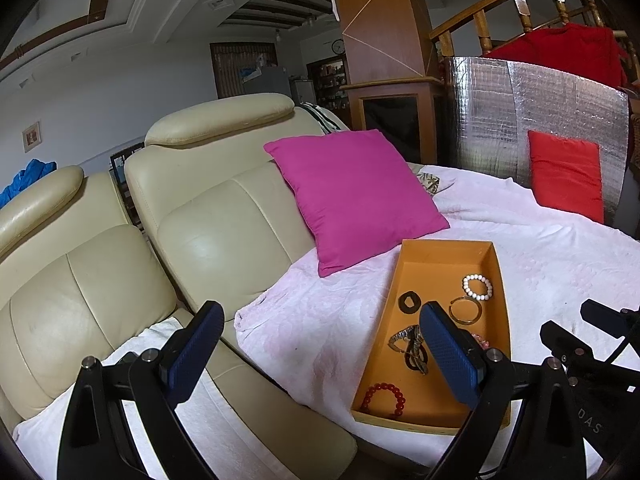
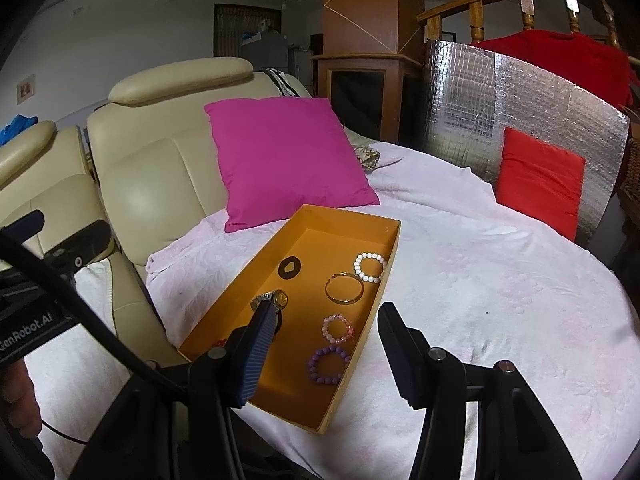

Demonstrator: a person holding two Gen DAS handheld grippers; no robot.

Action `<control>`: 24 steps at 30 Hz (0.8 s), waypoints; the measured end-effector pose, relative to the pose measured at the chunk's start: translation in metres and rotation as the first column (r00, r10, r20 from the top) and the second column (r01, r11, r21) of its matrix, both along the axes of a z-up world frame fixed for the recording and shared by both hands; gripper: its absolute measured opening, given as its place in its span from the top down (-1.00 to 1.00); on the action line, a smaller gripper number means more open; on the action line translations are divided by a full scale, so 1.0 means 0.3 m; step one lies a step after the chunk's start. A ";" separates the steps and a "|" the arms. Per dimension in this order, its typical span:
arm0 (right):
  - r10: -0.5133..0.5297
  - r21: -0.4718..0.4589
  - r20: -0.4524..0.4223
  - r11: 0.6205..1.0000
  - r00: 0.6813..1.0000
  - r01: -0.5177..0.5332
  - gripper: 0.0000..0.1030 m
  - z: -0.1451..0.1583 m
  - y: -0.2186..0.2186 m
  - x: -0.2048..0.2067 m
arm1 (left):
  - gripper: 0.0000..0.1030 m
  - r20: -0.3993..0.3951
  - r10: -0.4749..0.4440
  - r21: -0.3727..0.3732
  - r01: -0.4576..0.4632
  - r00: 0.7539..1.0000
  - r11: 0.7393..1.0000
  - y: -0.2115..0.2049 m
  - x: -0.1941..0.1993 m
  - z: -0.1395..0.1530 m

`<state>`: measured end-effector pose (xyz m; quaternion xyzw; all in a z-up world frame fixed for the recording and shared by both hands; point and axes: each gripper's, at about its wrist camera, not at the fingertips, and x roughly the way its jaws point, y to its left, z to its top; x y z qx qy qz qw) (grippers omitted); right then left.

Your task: Organize jewelry

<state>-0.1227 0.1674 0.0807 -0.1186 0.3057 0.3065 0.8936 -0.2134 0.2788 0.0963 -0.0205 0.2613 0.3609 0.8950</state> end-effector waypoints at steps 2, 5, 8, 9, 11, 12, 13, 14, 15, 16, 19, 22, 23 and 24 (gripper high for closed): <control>0.000 -0.001 -0.001 1.000 1.000 0.000 -0.12 -0.001 0.000 0.002 | -0.90 0.000 -0.002 -0.001 0.002 1.000 1.000 0.001 0.003 0.001; -0.001 -0.004 -0.004 1.000 1.000 0.001 -0.11 -0.003 0.002 0.008 | -0.90 -0.002 -0.002 0.000 0.002 1.000 1.000 0.001 0.007 -0.001; -0.003 -0.005 -0.004 1.000 1.000 0.003 -0.11 -0.004 0.004 0.013 | -0.90 -0.004 -0.002 0.001 0.002 1.000 1.000 0.005 0.011 -0.003; -0.003 -0.005 -0.005 1.000 1.000 0.003 -0.11 -0.005 0.005 0.013 | -0.90 -0.004 -0.003 -0.001 0.003 1.000 1.000 0.006 0.011 -0.003; -0.002 -0.005 -0.005 1.000 1.000 0.002 -0.11 -0.007 0.009 0.015 | -0.90 -0.003 -0.001 -0.001 0.001 1.000 1.000 0.009 0.011 -0.004; -0.002 -0.006 -0.005 1.000 1.000 0.002 -0.11 -0.007 0.010 0.015 | -0.90 -0.004 0.001 -0.001 -0.001 1.000 1.000 0.011 0.012 -0.005; -0.001 -0.008 -0.006 1.000 1.000 0.000 -0.11 -0.008 0.012 0.015 | -0.90 -0.006 -0.002 -0.003 0.002 1.000 1.000 0.013 0.014 -0.006; 0.000 -0.008 -0.006 1.000 1.000 0.000 -0.11 -0.008 0.013 0.016 | -0.90 -0.007 -0.001 -0.002 0.001 1.000 1.000 0.015 0.015 -0.007; 0.000 -0.008 -0.006 1.000 1.000 0.000 -0.12 -0.009 0.015 0.018 | -0.90 -0.009 0.001 -0.001 -0.001 1.000 1.000 0.016 0.017 -0.008; 0.000 -0.010 -0.007 1.000 1.000 0.000 -0.11 -0.010 0.017 0.020 | -0.90 -0.010 0.001 -0.001 -0.001 1.000 1.000 0.017 0.018 -0.010; 0.000 -0.012 -0.011 1.000 1.000 0.000 -0.11 -0.015 0.019 0.027 | -0.90 -0.016 0.002 -0.001 -0.002 1.000 1.000 0.019 0.024 -0.015; 0.000 -0.011 -0.017 1.000 1.000 -0.001 -0.11 -0.021 0.022 0.038 | -0.90 -0.019 0.002 -0.003 -0.002 1.000 1.000 0.022 0.030 -0.020; 0.000 -0.010 -0.020 1.000 1.000 0.000 -0.11 -0.023 0.022 0.042 | -0.90 -0.021 0.004 -0.003 -0.004 1.000 1.000 0.022 0.033 -0.022; 0.000 -0.010 -0.020 1.000 1.000 -0.001 -0.11 -0.024 0.021 0.044 | -0.90 -0.022 0.003 -0.004 -0.003 1.000 1.000 0.023 0.036 -0.024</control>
